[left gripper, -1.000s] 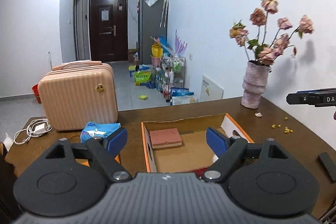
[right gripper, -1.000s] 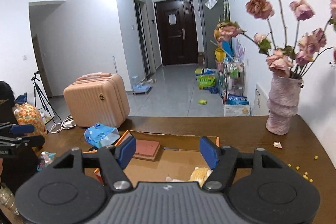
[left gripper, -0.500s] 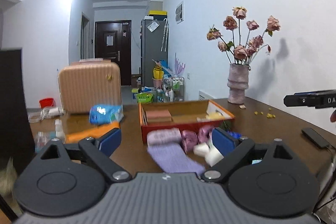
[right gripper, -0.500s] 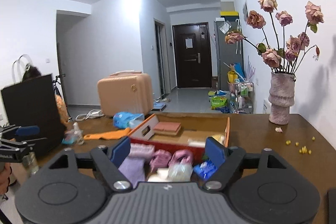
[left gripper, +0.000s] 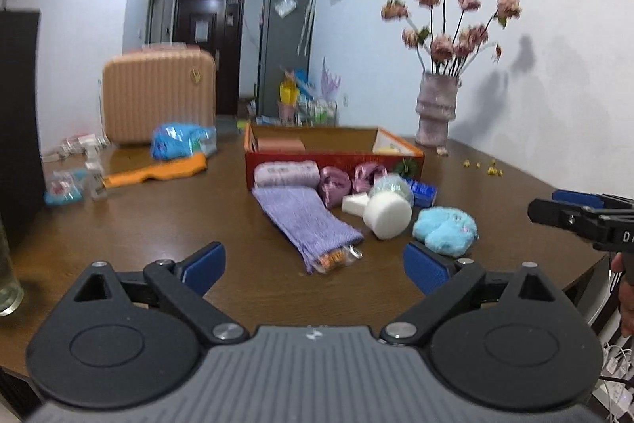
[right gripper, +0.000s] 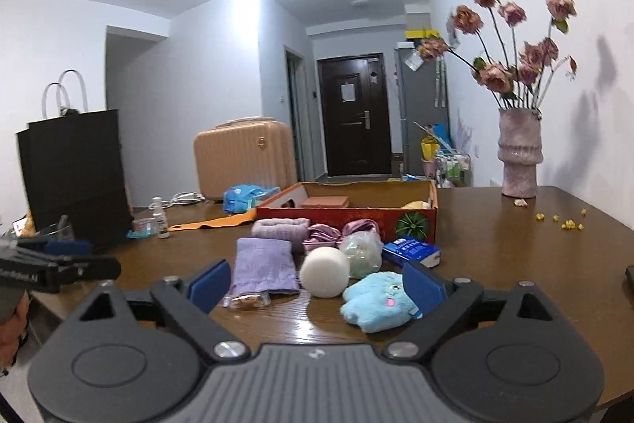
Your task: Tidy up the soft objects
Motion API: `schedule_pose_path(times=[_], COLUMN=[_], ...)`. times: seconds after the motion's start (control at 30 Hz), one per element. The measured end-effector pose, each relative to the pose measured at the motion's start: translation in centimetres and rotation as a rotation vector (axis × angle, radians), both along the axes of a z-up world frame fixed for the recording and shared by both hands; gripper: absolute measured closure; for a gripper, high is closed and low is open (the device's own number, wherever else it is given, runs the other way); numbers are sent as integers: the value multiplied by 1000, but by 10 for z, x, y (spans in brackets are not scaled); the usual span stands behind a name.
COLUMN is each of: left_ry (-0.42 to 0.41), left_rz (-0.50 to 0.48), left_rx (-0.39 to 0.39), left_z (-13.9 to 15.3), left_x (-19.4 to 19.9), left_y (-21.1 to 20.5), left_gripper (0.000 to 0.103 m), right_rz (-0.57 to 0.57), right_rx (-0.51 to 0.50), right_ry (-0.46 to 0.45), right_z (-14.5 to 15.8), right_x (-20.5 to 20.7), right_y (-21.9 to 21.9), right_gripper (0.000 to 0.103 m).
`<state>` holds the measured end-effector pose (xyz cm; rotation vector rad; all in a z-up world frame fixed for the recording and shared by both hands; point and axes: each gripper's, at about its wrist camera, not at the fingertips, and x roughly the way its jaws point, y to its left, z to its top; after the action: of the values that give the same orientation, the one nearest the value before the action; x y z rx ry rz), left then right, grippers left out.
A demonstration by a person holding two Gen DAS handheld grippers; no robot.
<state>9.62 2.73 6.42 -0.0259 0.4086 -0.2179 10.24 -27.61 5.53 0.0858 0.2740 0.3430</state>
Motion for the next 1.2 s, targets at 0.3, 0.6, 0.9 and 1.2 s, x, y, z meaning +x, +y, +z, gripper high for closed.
schedule_pose_path(times=[0.3,0.6,0.9,1.2], left_ry=[90,113,296,366], left_rz=[38,53,-150,-122], left_rx=[0,-2,-132,-285], left_z=[-16,-20,-54,-63], left_x=[84,207,288,235], left_y=[4,30,30,37], left_gripper=[11,23,49,97], right_rz=[131,436,113,56], right_rx=[11,-63,-82,55], right_ry=[148,263,331,351], right_z=[-31,-58,-66,-64], right_x=[68,133,163,180], right_y=[34,138,113,100], right_gripper=[32,75,72,52])
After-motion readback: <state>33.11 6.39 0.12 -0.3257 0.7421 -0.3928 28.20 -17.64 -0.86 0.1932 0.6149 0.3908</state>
